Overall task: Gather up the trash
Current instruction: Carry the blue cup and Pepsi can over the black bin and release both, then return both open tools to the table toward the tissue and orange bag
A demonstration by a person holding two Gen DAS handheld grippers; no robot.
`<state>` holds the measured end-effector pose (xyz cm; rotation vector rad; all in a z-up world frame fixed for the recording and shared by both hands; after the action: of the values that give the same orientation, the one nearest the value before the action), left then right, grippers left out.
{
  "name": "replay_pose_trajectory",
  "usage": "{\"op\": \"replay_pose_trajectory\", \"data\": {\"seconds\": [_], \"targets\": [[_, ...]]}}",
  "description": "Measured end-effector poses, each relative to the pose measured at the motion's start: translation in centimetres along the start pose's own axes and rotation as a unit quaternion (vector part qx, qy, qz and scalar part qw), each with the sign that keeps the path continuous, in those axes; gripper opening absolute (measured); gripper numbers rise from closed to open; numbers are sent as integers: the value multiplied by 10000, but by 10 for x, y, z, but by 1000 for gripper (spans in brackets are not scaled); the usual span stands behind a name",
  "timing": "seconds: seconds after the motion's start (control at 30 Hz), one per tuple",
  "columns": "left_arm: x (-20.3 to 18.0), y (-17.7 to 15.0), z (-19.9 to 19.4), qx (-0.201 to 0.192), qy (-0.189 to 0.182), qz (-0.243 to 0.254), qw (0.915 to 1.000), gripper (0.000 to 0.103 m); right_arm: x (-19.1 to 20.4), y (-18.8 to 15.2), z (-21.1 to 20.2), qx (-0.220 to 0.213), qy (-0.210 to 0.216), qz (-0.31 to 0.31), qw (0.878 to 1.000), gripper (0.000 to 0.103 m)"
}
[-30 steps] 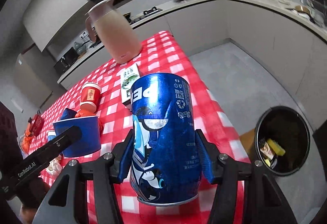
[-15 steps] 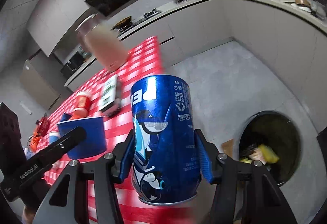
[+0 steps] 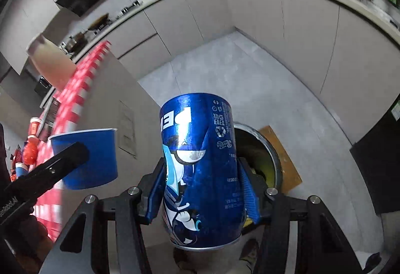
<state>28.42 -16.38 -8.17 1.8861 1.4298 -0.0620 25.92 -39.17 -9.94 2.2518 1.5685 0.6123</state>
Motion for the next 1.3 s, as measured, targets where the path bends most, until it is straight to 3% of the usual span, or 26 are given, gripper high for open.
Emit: {"op": "replay_pose_trajectory", "data": {"seconds": [0.17, 0.23, 0.27, 0.3, 0.4, 0.6, 0.87, 1.07, 1.3], "targets": [[0, -9, 38, 345, 140, -92, 9993, 78, -25, -3, 34, 345, 29, -27, 9994, 57], [3, -12, 55, 602, 281, -142, 9977, 78, -30, -4, 46, 467, -97, -124, 9988, 63], [6, -13, 58, 696, 289, -203, 9969, 78, -32, -4, 52, 518, -134, -114, 9985, 74], [8, -13, 64, 800, 260, -284, 9960, 79, -37, -4, 54, 507, -144, -84, 9986, 77], [9, -10, 66, 848, 385, -450, 9946, 79, -47, 0, 54, 453, -198, -46, 9988, 77], [-2, 5, 31, 400, 452, -341, 9976, 81, -46, 13, 23, 51, -209, 91, 9997, 77], [-3, 17, -37, -46, 401, -285, 9988, 81, -15, 15, -17, -239, -59, 20, 9997, 77], [17, 23, -86, -409, 503, -291, 9975, 81, 37, 12, -53, -531, 227, -126, 9982, 77], [73, 17, -144, -718, 804, -559, 9926, 81, 128, 3, -77, -677, 612, -545, 9943, 77]]}}
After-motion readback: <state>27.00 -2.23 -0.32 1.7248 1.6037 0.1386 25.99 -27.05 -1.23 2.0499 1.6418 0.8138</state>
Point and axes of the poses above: each gripper's, at about its wrist camera, not at the fingertips, and z roughly the way its jaws point, x to its left, y to its top, the point moved 1 cm from there along z, roughly the way its jaws point, and after that the axes turned 8 degrees about -y, right-handed, at the moved point
